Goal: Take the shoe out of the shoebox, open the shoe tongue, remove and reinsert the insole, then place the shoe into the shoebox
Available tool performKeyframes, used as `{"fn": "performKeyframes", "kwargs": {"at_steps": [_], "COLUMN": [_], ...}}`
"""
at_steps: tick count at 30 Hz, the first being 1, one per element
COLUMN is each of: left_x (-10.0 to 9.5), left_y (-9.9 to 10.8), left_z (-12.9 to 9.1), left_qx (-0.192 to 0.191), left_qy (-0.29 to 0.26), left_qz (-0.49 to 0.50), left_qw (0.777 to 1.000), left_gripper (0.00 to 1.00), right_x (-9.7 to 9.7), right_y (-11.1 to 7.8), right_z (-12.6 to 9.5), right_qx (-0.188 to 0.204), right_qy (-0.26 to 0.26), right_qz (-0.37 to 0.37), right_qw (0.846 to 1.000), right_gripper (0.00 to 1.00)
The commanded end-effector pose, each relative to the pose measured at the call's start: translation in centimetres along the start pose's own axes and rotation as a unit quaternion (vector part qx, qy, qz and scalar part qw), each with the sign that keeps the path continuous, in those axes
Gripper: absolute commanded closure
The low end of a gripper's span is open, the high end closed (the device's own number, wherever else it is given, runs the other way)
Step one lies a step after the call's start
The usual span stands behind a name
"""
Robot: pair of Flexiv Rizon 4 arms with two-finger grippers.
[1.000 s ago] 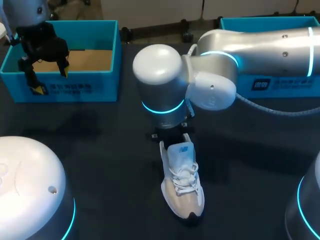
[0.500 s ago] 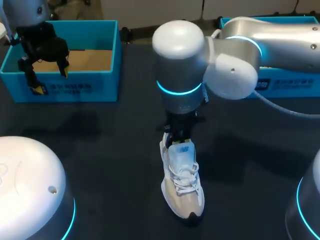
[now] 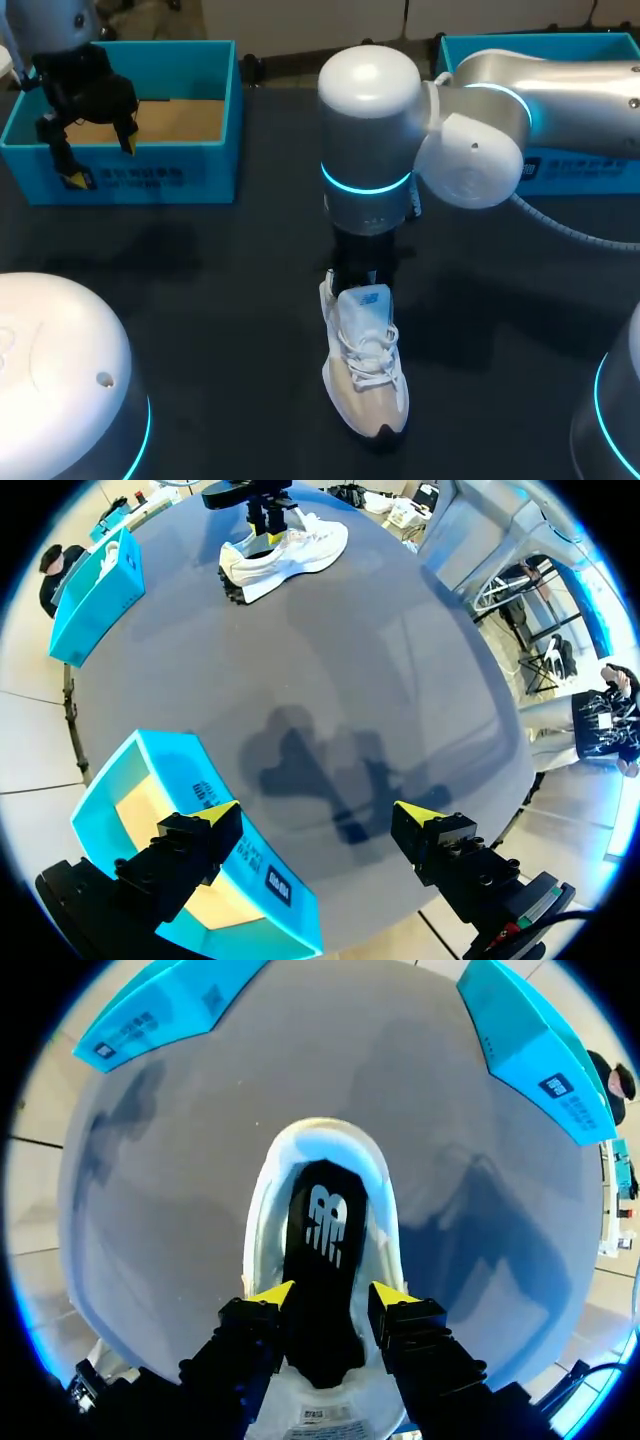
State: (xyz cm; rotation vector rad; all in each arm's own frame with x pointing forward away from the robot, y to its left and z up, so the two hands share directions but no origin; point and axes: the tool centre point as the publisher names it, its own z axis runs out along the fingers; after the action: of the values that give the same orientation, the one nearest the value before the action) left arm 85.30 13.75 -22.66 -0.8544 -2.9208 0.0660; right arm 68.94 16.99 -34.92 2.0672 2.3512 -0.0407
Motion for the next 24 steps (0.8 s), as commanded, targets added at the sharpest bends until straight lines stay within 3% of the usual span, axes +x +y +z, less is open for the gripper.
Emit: {"fn": "performKeyframes", "kwargs": {"at_steps": [1,3,4,7,9,24], "left_x": [0.0,0.0,0.0,0.0,0.0,0.0], "left_y": [0.0,0.0,0.0,0.0,0.0,0.0], "left_z": [0.0,0.0,0.0,0.0,0.0,0.0], "left_qx": [-0.001,-0.001,-0.001,-0.001,-0.001,-0.001], "left_qy": [0.0,0.0,0.0,0.0,0.0,0.0], "left_qz": [0.0,0.0,0.0,0.0,0.0,0.0], "left_qw": [1.0,1.0,1.0,1.0,1.0,1.0], "left_gripper": [0.0,0.0,0.0,0.0,0.0,0.0], "right_x": [0.8,1.0,1.1,1.3,1.5,1.2], "right_y": [-0.1,-0.3,-0.4,-0.6,-0.6,-1.1], "right_z": [0.2,0.2,0.2,0.2,0.2,-0.1], "right_qx": [0.005,0.007,0.011,0.017,0.02,0.023], "right_qy": [-0.005,-0.008,-0.008,-0.006,-0.006,-0.004], "right_qz": [0.002,0.004,0.006,0.006,0.006,0.013], "right_qw": [1.0,1.0,1.0,1.0,1.0,1.0], "right_gripper": [0.51,0.47,0.32,0.07,0.0,0.0]}}
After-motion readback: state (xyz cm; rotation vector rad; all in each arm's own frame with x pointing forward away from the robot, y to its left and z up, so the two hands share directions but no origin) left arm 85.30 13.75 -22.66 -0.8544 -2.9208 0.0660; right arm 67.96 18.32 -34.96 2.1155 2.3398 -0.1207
